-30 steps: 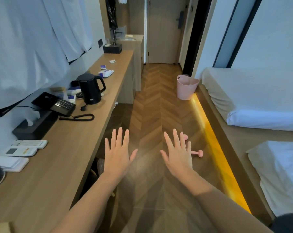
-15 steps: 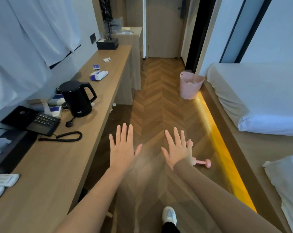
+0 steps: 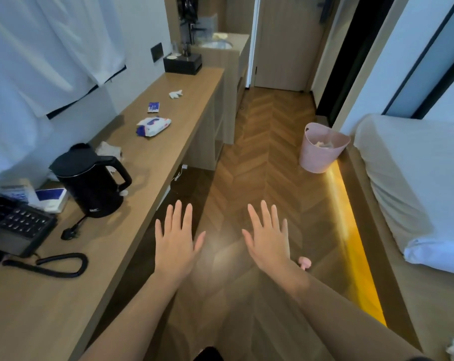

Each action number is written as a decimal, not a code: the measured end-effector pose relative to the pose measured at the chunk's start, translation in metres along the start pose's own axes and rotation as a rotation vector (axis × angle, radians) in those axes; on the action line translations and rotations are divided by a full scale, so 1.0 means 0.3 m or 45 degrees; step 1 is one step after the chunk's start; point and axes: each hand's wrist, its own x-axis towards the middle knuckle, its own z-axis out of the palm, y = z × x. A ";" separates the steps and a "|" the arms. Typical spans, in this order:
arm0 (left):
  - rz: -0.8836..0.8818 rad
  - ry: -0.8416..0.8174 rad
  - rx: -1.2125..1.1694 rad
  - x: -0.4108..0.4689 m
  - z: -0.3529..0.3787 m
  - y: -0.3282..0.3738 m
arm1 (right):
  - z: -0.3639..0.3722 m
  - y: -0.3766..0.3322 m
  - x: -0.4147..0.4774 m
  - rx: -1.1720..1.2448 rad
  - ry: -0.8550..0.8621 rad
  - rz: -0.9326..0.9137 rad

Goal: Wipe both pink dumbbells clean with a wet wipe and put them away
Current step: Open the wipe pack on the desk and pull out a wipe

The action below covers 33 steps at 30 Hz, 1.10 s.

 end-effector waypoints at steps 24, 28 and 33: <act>-0.441 -0.202 -0.047 1.447 0.292 -0.302 | 0.016 -0.279 1.615 0.207 -0.129 -0.229; -0.562 -0.181 -0.039 1.642 0.361 -0.304 | 0.053 -0.277 1.869 0.208 -0.188 -0.339; -0.751 -0.164 -0.003 1.850 0.415 -0.303 | 0.047 -0.258 2.159 0.162 -0.278 -0.488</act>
